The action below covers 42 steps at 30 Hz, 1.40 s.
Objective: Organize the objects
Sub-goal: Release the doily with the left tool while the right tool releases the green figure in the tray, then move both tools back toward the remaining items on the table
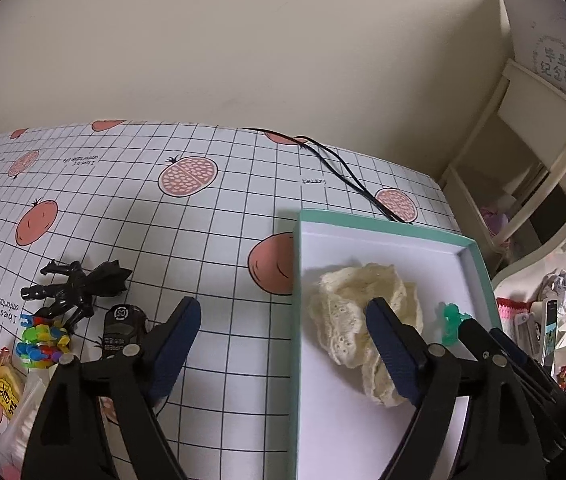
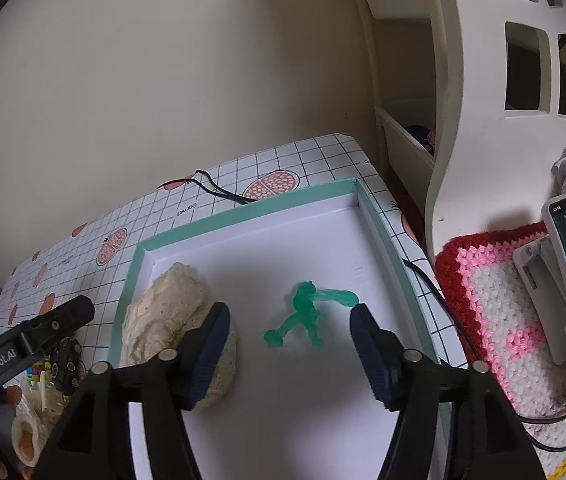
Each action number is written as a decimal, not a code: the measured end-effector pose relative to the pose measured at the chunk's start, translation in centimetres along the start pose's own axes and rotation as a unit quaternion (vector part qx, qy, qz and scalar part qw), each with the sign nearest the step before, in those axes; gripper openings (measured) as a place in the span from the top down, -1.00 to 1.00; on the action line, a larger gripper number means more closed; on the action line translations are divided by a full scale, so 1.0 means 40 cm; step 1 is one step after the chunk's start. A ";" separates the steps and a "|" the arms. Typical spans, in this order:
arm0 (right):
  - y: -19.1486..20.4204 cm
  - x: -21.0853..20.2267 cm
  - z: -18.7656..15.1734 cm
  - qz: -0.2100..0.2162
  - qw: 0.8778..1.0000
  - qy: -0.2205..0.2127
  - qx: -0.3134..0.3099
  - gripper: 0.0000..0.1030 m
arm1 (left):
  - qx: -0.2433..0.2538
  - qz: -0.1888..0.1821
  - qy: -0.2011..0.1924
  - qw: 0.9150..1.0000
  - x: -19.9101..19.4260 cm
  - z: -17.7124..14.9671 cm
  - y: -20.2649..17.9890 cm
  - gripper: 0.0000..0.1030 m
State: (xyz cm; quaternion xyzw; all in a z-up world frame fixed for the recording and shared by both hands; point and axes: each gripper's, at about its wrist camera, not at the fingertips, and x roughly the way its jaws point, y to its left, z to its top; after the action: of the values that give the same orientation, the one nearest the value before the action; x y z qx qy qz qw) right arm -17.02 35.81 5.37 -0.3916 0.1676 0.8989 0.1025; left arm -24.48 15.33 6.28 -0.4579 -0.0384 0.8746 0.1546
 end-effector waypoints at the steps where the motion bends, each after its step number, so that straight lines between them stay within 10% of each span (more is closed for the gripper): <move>1: 0.000 0.001 0.000 0.000 1.000 0.001 -0.001 -0.36 | 0.000 0.004 0.001 1.000 0.001 -0.001 0.001 -0.71; 19: 0.002 0.010 -0.009 0.002 1.000 0.003 -0.009 -1.00 | -0.017 0.028 0.003 0.999 0.015 -0.008 0.022 -1.00; 42: 0.088 -0.094 0.004 0.010 0.999 -0.020 -0.036 -1.00 | -0.014 0.012 -0.035 0.999 -0.136 0.011 0.041 -1.00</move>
State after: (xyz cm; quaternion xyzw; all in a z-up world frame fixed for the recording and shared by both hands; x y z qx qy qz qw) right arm -15.70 32.43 9.01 -0.3757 0.1366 0.9129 0.0826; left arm -22.31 12.13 10.49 -0.4294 -0.0502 0.8914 0.1360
